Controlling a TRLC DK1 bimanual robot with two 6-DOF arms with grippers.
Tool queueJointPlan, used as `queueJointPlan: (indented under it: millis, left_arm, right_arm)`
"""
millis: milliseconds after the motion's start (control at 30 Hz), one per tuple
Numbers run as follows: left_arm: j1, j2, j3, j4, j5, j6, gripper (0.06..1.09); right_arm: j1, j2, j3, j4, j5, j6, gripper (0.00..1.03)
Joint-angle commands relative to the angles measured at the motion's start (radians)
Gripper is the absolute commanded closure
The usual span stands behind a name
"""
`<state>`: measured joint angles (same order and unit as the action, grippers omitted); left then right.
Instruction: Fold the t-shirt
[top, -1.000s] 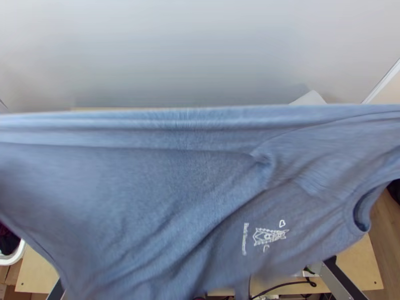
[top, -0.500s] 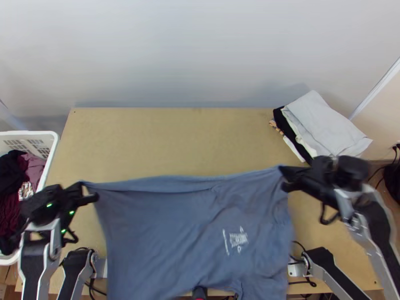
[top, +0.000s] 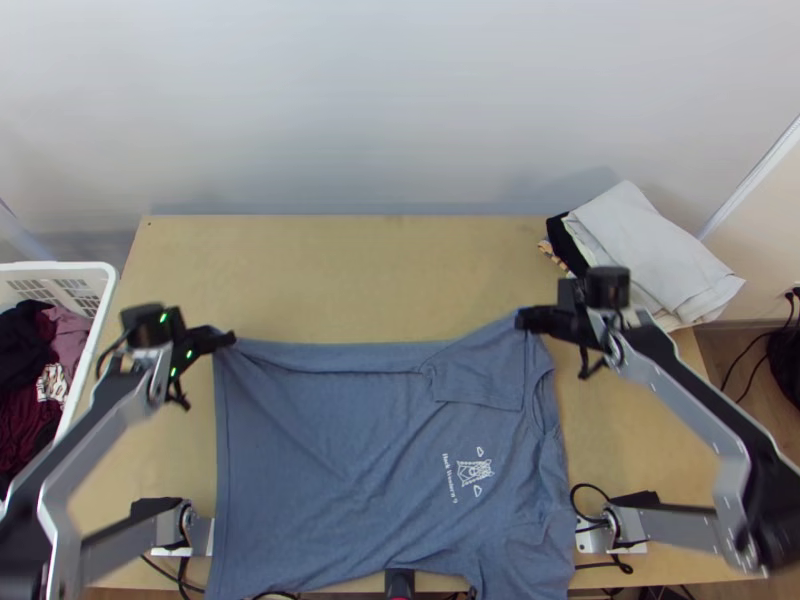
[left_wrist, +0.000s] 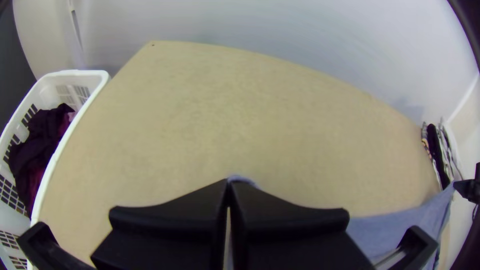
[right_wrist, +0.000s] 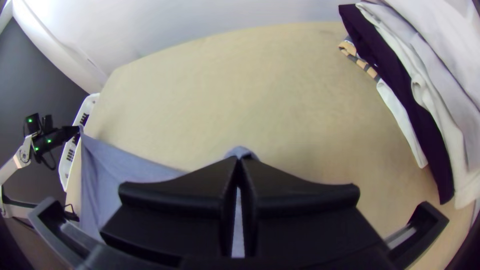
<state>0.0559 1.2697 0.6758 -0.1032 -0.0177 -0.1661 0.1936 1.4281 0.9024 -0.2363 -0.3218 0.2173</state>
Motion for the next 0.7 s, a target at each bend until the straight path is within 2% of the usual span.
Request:
queueJointPlan:
  millis: [0, 167, 367, 667]
  left_arm:
    - [-0.002, 0.148, 0.114, 0.022, 0.021, -0.033, 1.05]
    - [-0.002, 0.373, 0.292, 0.019, 0.024, -0.041, 1.05]
    - [0.036, 0.611, 0.541, -0.053, 0.044, -0.033, 1.05]
    - [0.068, 0.83, 0.86, -0.178, 0.044, -0.059, 1.05]
  right_arm:
    - [-0.016, 0.117, 0.118, 0.017, -0.003, 0.019, 1.0]
    - [-0.028, 0.276, 0.26, 0.012, -0.003, 0.017, 1.0]
    - [-0.054, 0.45, 0.471, -0.018, -0.002, 0.014, 1.0]
    - [-0.103, 0.663, 0.77, -0.097, 0.004, 0.022, 1.0]
